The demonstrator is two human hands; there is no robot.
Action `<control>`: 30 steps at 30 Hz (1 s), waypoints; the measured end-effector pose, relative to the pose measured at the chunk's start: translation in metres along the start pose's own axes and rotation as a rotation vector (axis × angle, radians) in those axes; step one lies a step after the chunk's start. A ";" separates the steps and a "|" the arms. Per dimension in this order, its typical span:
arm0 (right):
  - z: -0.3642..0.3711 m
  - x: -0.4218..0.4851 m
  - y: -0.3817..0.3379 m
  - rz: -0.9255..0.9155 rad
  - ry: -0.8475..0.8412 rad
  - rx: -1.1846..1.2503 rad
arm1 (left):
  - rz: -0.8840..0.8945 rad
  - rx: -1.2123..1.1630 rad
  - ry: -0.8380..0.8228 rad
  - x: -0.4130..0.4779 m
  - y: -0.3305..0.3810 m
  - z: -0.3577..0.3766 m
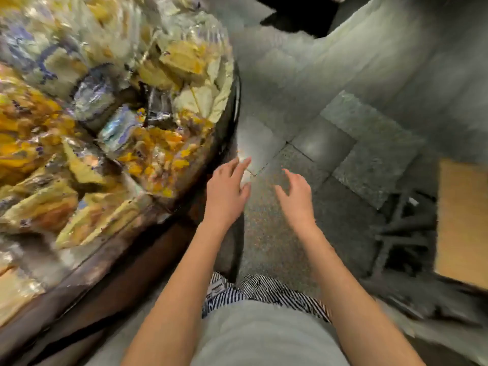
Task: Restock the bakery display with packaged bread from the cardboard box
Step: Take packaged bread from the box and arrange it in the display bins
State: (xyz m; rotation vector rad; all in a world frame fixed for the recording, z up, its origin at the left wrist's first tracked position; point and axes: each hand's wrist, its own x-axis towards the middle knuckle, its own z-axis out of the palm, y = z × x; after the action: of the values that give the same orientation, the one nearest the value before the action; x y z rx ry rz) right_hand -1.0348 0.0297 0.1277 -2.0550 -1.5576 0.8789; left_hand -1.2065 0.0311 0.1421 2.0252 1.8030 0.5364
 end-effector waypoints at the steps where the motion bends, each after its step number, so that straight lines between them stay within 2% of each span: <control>1: -0.015 0.000 0.018 0.051 0.043 0.029 | 0.059 0.009 -0.046 0.010 0.021 0.012; 7: -0.077 0.007 0.107 0.303 0.213 0.036 | 0.326 0.031 -0.244 0.061 0.125 0.080; 13: -0.147 0.026 0.187 0.544 0.397 0.104 | 0.478 -0.023 -0.388 0.113 0.221 0.152; 20: -0.225 0.078 0.273 0.803 0.455 0.190 | 0.700 0.031 -0.580 0.192 0.355 0.249; 23: -0.263 0.091 0.307 0.910 0.537 0.245 | 0.811 0.055 -0.654 0.215 0.412 0.279; 30: -0.301 0.089 0.370 1.125 0.698 0.402 | 0.920 0.055 -0.810 0.230 0.495 0.341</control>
State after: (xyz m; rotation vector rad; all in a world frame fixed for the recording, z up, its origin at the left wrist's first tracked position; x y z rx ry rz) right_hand -0.5517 0.0225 0.0783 -2.4315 0.2037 0.5714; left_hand -0.5853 0.1970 0.1124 2.5062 0.3909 -0.1412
